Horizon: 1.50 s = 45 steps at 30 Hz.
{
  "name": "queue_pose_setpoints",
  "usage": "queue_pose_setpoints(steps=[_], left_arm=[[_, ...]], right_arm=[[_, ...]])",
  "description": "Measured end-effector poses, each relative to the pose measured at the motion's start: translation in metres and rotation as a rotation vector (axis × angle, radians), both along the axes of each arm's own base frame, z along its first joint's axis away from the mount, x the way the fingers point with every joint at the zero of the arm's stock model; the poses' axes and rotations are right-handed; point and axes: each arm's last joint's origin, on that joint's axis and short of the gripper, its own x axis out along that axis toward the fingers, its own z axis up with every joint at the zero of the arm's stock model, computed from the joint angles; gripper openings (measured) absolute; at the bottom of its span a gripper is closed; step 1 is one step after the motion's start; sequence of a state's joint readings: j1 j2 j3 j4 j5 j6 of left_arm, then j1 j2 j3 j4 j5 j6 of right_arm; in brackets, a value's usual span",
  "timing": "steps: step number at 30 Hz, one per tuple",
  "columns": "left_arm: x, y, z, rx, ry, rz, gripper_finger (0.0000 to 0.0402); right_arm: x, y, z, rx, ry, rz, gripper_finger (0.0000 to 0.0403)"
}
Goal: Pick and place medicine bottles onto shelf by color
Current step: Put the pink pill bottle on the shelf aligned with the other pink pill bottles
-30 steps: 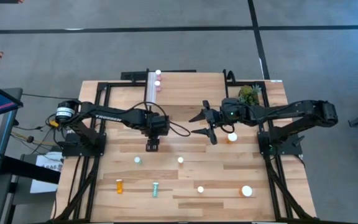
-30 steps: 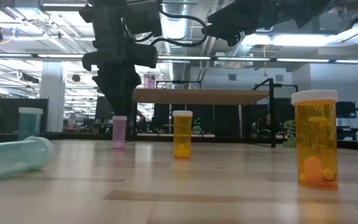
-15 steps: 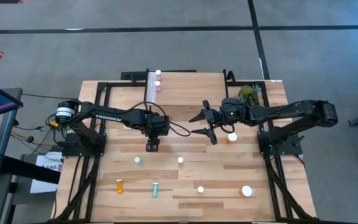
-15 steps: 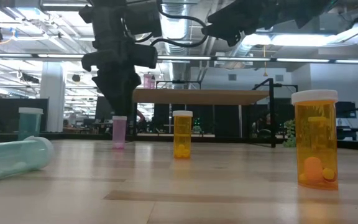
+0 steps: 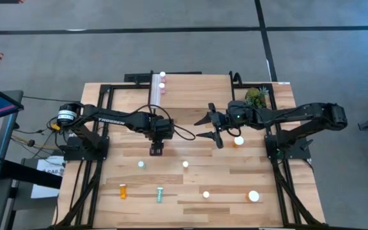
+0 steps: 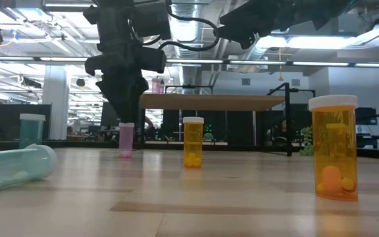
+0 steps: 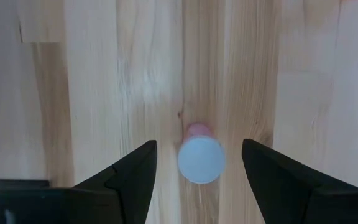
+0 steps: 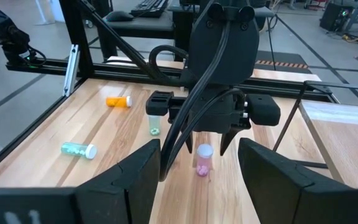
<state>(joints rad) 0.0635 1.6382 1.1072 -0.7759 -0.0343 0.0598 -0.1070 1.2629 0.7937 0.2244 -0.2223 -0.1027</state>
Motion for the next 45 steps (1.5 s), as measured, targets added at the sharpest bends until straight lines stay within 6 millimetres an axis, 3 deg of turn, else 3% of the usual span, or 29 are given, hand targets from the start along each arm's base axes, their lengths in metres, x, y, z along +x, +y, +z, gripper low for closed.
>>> queue_pose_setpoints(steps=[7,19,29,39,45], left_arm=[[0.001,0.000,-0.004,0.005,0.012,0.002,0.0224],[0.002,0.000,-0.005,0.008,0.014,-0.008,0.0224],[0.005,0.000,-0.005,0.011,-0.009,-0.012,0.0222],[0.002,0.000,-0.005,0.009,0.018,-0.013,0.0157],[0.001,0.000,-0.006,0.006,0.025,-0.005,0.0138]], right_arm=[[-0.001,0.000,-0.001,0.001,0.014,0.000,0.0240],[-0.036,0.002,0.028,-0.026,-0.015,-0.085,0.0240],[-0.033,0.005,0.023,-0.025,0.014,-0.074,0.0240],[-0.033,0.004,0.023,-0.025,0.009,-0.075,0.0240],[-0.033,0.004,0.024,-0.025,0.008,-0.075,0.0240]])
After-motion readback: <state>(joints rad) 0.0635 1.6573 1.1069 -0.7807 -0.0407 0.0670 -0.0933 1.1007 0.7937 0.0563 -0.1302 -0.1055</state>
